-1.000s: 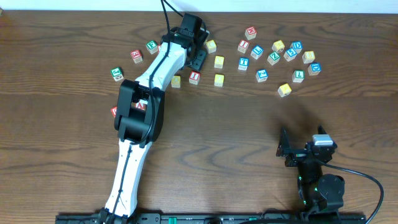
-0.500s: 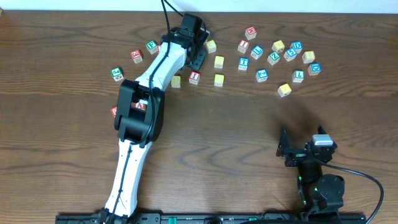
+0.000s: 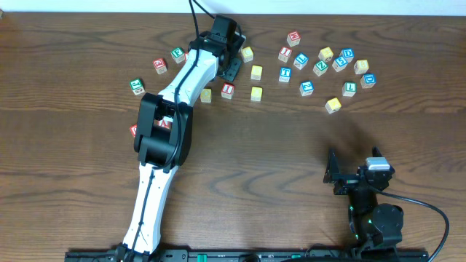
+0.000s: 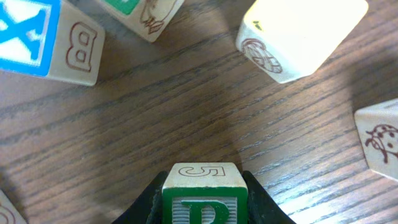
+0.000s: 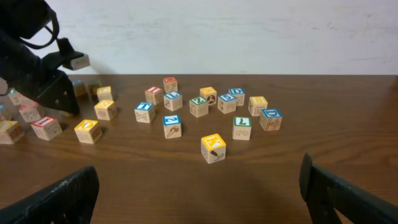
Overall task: Spell out ROBOT
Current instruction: 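Close the left gripper on the green R block, then lift the green R block and carry it toward the open table front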
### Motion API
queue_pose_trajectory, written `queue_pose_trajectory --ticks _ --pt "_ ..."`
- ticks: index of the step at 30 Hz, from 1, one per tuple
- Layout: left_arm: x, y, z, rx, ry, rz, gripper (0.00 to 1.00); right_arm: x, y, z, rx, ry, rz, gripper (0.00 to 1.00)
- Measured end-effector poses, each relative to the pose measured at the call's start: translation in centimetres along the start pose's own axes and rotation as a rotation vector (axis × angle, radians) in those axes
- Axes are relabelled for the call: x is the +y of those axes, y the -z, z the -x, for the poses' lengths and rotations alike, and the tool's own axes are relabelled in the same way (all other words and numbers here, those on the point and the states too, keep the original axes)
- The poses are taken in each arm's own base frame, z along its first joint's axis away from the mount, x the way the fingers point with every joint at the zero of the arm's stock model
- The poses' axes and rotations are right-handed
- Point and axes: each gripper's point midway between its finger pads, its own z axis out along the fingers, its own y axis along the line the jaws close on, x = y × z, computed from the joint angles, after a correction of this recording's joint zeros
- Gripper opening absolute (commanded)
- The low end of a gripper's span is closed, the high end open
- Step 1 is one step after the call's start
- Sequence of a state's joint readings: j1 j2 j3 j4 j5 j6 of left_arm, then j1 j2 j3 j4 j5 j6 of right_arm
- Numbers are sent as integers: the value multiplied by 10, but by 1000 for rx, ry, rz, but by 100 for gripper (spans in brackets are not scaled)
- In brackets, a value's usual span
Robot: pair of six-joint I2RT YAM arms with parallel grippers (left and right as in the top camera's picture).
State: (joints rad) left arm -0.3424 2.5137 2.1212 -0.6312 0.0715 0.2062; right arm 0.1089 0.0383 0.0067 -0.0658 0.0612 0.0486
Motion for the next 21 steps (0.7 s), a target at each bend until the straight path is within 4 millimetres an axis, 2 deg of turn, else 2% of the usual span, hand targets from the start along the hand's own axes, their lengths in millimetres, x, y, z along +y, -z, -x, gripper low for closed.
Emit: queue_pose_trajectory --ticks 21 --pt "0 0 0 0 -1 0 24 0 0 0 0 0 0 99"
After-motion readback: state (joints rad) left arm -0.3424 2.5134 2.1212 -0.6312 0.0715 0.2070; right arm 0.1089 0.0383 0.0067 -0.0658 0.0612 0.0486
